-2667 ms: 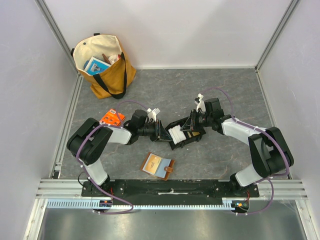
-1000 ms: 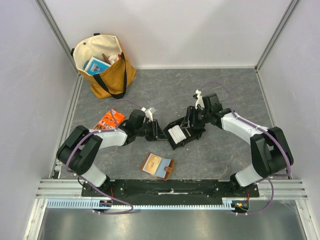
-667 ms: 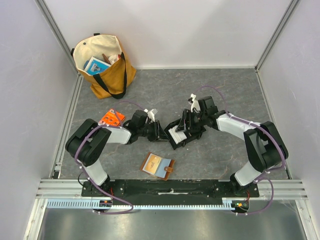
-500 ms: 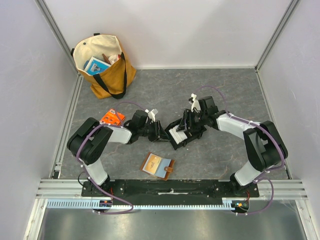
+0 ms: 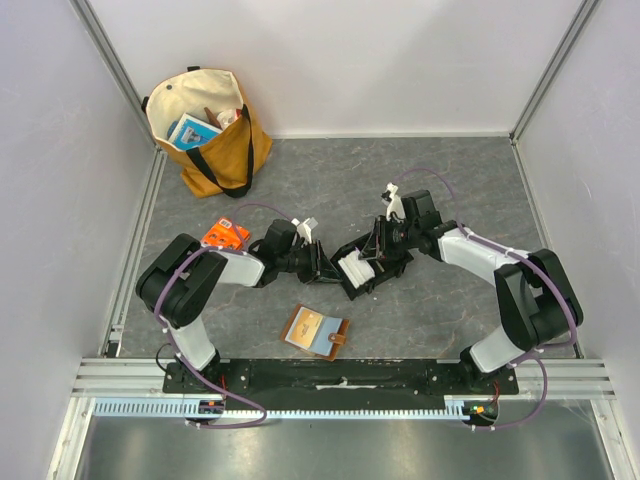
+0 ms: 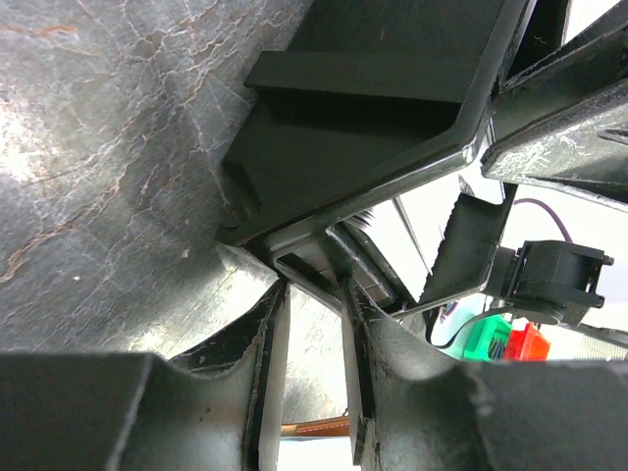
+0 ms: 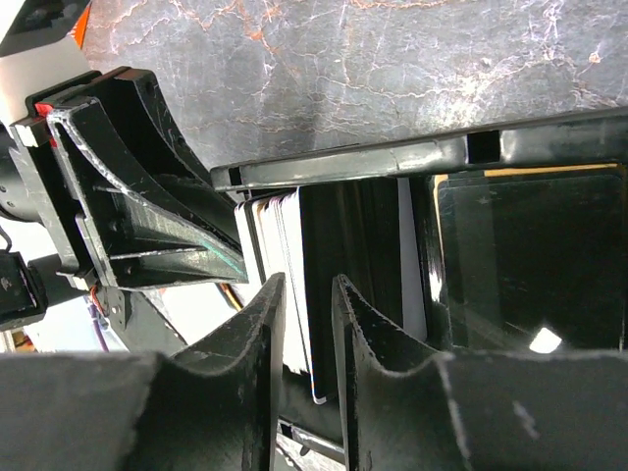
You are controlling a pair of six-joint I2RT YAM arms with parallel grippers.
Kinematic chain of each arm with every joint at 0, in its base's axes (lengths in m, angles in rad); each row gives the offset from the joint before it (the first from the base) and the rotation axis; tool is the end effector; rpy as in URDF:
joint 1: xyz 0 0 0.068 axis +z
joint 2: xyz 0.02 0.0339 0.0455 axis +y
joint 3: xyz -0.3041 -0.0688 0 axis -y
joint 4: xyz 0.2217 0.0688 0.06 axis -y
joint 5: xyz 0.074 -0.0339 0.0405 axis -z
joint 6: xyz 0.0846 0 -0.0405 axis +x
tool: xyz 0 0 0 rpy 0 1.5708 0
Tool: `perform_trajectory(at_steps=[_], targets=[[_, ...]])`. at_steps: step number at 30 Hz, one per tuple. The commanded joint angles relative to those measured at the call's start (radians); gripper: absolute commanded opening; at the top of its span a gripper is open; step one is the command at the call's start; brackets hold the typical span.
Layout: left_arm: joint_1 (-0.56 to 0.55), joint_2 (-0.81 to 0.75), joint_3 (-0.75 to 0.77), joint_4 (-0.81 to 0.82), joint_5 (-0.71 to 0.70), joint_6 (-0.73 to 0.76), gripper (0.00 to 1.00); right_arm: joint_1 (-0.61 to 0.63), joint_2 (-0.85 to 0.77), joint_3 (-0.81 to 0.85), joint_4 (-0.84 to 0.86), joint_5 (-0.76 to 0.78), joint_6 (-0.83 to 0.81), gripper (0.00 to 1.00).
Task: Put the credit cards into the card holder
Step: Pick up the credit card from the storage box.
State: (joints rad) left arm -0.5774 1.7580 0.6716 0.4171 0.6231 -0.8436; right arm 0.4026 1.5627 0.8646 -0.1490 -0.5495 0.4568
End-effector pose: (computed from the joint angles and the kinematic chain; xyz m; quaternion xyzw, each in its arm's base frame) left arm 0.2620 -0.2296 0.1555 0.0187 0.8669 -0.4796 0.1344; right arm 0.2796 0.1671 0.2115 -0.0716 0.9024 0.3726 0.2040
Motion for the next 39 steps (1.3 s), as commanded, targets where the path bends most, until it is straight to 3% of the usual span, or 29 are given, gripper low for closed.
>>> perform_trajectory(at_steps=[1,6,11,13,16,23,29,35,37,39], targets=[[-0.004,0.009,0.036,0.065,-0.013,-0.017,0.34,0.024,-0.021,-0.010,0.011,-0.107,0.029,0.30],[-0.004,0.011,0.036,0.065,-0.006,-0.015,0.34,0.018,-0.015,-0.015,0.005,-0.109,0.025,0.20],[-0.006,0.012,0.036,0.066,-0.002,-0.015,0.34,0.016,-0.016,-0.013,0.000,-0.099,0.019,0.18],[-0.004,0.009,0.034,0.065,-0.003,-0.015,0.34,0.008,-0.036,-0.006,0.002,-0.061,0.019,0.33],[-0.004,0.005,0.033,0.066,-0.002,-0.014,0.34,-0.018,-0.062,0.022,-0.017,-0.007,0.013,0.41],[-0.006,-0.006,0.025,0.063,-0.003,-0.014,0.34,-0.033,-0.044,0.085,-0.118,0.152,-0.069,0.56],[-0.004,-0.005,0.026,0.061,0.000,-0.014,0.34,-0.034,0.034,0.122,-0.211,0.224,-0.144,0.60],[-0.006,0.006,0.036,0.063,0.006,-0.014,0.34,-0.028,0.045,0.125,-0.224,0.214,-0.156,0.56],[-0.004,0.008,0.040,0.060,0.009,-0.014,0.34,-0.030,0.046,0.128,-0.222,0.177,-0.155,0.51],[-0.006,0.008,0.039,0.061,0.009,-0.014,0.34,-0.030,0.040,0.120,-0.216,0.139,-0.149,0.36]])
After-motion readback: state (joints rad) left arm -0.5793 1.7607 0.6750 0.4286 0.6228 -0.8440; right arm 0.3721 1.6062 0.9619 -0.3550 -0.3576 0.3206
